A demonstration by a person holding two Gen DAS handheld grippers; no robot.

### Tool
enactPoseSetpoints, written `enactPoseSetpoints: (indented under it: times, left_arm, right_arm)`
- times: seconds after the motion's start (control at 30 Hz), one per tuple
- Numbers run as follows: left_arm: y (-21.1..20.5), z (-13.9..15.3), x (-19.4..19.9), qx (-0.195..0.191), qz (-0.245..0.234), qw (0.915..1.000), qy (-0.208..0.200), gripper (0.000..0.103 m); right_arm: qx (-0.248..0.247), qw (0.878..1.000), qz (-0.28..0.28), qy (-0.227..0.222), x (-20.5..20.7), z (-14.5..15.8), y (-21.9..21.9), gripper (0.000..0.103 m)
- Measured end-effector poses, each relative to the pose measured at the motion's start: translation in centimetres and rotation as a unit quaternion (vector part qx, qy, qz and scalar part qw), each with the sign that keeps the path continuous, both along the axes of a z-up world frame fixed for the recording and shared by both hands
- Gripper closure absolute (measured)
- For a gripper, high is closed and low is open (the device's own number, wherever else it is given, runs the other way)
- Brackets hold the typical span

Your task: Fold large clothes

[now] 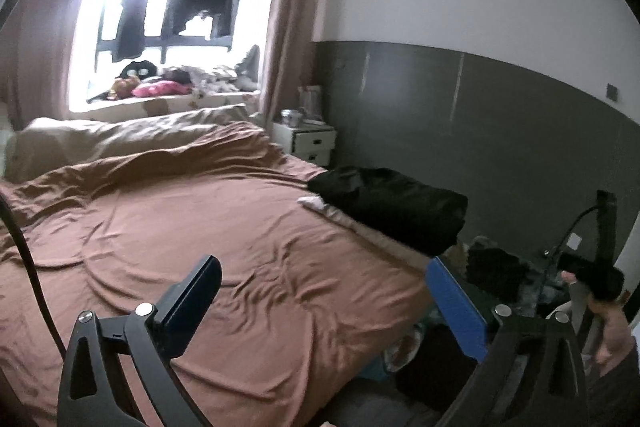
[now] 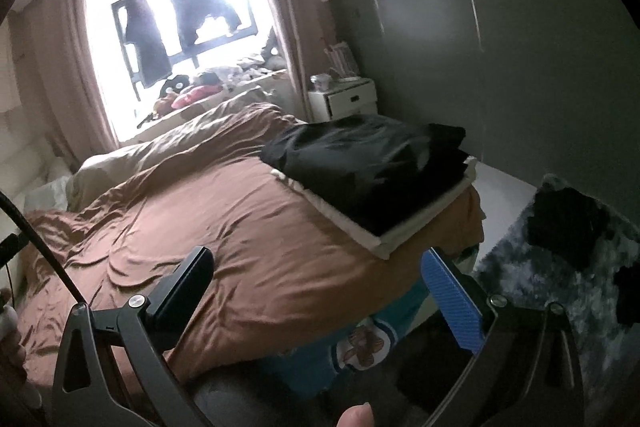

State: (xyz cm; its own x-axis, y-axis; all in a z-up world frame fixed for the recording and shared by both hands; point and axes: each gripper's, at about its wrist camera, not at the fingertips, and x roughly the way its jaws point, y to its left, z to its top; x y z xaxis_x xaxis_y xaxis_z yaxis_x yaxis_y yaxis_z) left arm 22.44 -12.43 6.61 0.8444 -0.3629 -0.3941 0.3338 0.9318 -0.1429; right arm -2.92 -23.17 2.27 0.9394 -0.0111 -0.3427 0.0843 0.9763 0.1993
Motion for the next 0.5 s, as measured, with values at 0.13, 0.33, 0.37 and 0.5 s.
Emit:
enactPoseSetpoints:
  times: [0.13,0.33,0.37,0.5]
  left_arm:
    - [1.0,-0.8,-2.9,0.002,0.018,0.9998,-0.004,0.0]
    - [2.0,-1.7,-7.0,0.007,0.042,0.9991,-0.003,0.0]
    - [2.2,-1.8,-7.5,0.01,0.047,0.9988,-0.004,0.0]
    - [3.1,-2.3,-10.2,0.0,0.064,0.9979,-0.007,0.0]
  right_arm:
    - [-0.014,1.0,0.014,-0.007,-1.5,-0.4,1.0,0.0]
    - [-0.04,0.999,0.03,-0.005,-3.3,-1.0,2.6,0.0]
    - [-0.048,0.998,0.035,-0.005,-3.8,-1.1,3.0,0.0]
    - [-0.072,0.997,0.04,-0.004,-5.6,-1.6,4.2,0.0]
